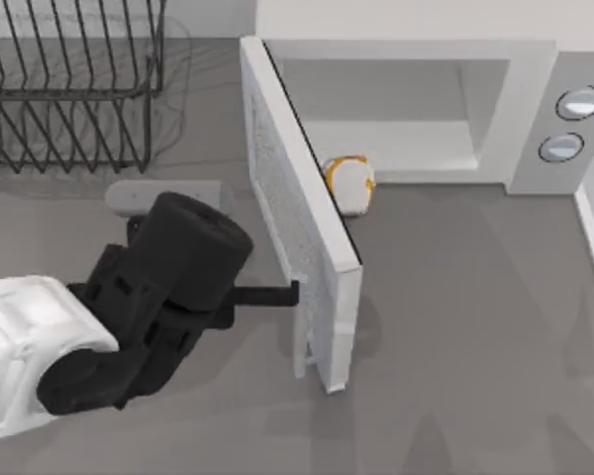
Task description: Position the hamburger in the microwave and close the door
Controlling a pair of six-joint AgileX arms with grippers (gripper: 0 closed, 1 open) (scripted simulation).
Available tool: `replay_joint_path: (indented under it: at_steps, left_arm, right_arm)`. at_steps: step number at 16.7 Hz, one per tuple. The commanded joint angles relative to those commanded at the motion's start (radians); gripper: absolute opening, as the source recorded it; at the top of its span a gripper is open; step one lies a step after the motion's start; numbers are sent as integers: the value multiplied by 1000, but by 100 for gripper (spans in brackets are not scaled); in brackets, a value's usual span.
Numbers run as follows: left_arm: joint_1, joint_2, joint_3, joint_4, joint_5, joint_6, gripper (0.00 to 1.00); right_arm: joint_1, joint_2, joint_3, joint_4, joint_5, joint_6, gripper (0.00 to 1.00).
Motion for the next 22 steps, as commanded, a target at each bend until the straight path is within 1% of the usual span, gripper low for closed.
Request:
replay_joint_path:
  at_steps: [3,5,10,12,19,22]
  left_arm:
    - [-96,101,83,-17,-66,-78,0]
    - [-134,141,117,-24,-92,-109,0]
    - [-139,145,121,-25,-93,-114,0]
    - [-155,175,156,-39,-103,-131,0]
    - [-275,396,413,-142,-174,-247,0]
    - [-308,458,485,-173,-193,-279,0]
  right_arm:
    - [0,0,0,0,0,0,100]
    - [0,0,0,0,0,0,100]
    - [0,0,0,0,0,0,100]
    - [0,0,0,0,0,0,100]
    - [0,0,0,0,0,0,100]
    - [0,0,0,0,0,0,100]
